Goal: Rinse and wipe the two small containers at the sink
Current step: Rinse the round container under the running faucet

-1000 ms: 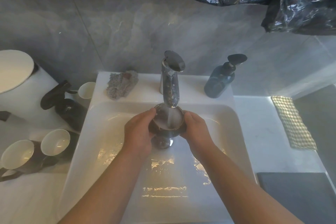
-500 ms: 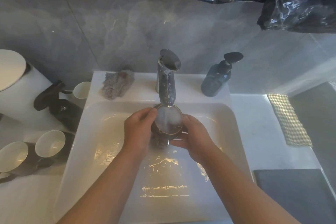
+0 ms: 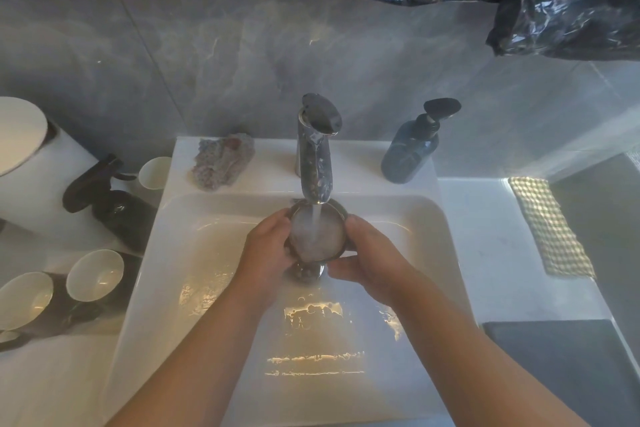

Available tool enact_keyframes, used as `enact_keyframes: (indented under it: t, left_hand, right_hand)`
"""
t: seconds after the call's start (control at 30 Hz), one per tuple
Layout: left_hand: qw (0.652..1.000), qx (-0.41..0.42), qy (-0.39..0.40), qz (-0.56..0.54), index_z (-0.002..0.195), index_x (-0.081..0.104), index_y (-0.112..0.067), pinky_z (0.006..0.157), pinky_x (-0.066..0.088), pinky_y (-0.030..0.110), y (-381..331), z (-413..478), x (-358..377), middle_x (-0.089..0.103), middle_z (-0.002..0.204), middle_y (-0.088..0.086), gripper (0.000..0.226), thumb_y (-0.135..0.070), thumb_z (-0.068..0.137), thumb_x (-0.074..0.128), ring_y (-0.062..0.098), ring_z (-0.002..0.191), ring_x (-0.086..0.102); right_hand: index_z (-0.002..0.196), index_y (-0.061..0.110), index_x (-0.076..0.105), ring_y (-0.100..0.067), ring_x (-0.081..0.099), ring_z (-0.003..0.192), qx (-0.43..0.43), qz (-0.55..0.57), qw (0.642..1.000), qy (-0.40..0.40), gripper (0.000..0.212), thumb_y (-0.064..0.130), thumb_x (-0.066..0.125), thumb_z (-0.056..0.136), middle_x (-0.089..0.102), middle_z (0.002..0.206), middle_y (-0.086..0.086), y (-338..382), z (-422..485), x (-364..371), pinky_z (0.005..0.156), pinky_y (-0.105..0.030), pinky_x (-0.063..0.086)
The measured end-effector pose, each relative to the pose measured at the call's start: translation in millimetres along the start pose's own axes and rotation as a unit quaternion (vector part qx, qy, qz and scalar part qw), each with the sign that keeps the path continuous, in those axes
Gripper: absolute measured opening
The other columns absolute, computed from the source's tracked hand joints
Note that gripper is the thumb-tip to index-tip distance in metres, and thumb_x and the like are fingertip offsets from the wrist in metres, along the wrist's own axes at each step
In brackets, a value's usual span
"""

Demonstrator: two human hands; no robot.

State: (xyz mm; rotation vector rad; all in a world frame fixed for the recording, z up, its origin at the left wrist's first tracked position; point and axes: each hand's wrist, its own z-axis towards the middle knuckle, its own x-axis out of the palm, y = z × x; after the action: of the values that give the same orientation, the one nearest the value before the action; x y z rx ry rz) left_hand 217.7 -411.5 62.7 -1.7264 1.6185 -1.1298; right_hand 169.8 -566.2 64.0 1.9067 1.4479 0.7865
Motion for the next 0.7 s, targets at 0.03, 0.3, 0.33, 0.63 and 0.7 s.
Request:
enact_keyframes:
  t: [0.03,0.3,0.33,0.63,0.7]
  left_hand:
    - [1.0,0.002,-0.001,-0.014,0.088,0.077,-0.022,0.079,0.053,0.039,-2,-1,1,0.074,0.092,0.008,0.039,-0.008,0.101,0.043,0.023,0.083,0.068]
    - [0.999,0.0,-0.025,-0.046,0.105,0.055,-0.014,0.07,0.052,0.033,-3,8,6,0.067,0.095,0.01,0.017,-0.025,0.107,0.041,0.018,0.077,0.066]
    - [0.999,0.009,-0.019,-0.04,0.101,0.057,-0.013,0.072,0.051,0.033,-4,8,8,0.069,0.092,0.008,0.022,-0.024,0.108,0.039,0.018,0.078,0.066]
    - [0.996,-0.057,0.05,-0.038,0.103,0.074,-0.009,0.086,0.045,0.047,-4,2,6,0.073,0.101,0.015,0.03,-0.024,0.087,0.055,0.028,0.087,0.066]
    - [0.998,-0.022,0.052,0.011,0.108,0.074,-0.016,0.088,0.052,0.052,3,-3,6,0.076,0.104,0.011,0.035,-0.022,0.076,0.059,0.028,0.092,0.073]
  right_hand:
    - [0.132,0.019,0.06,-0.024,0.07,0.083,-0.011,0.023,1.0,0.012,0.037,0.028,0.032,0.109,0.062,0.128,-0.02,0,0,0,0.075,-0.038,0.061]
    - [0.126,0.016,0.065,-0.025,0.065,0.101,-0.109,0.064,0.992,0.011,0.042,0.028,0.04,0.095,0.067,0.121,-0.018,-4,-2,13,0.099,-0.054,0.053]
    - [0.125,0.013,0.065,-0.025,0.063,0.099,-0.118,0.068,0.991,0.007,0.042,0.027,0.04,0.094,0.067,0.117,-0.019,-4,-1,14,0.099,-0.056,0.053]
    - [0.101,0.003,0.065,-0.036,0.058,0.097,-0.117,0.155,0.979,-0.059,0.031,-0.007,0.04,0.088,0.064,0.1,-0.019,-3,5,19,0.083,-0.045,0.05]
    - [0.107,0.005,0.065,-0.038,0.062,0.101,-0.12,0.12,0.983,-0.07,0.035,0.0,0.045,0.08,0.066,0.108,-0.02,-1,8,20,0.088,-0.048,0.052]
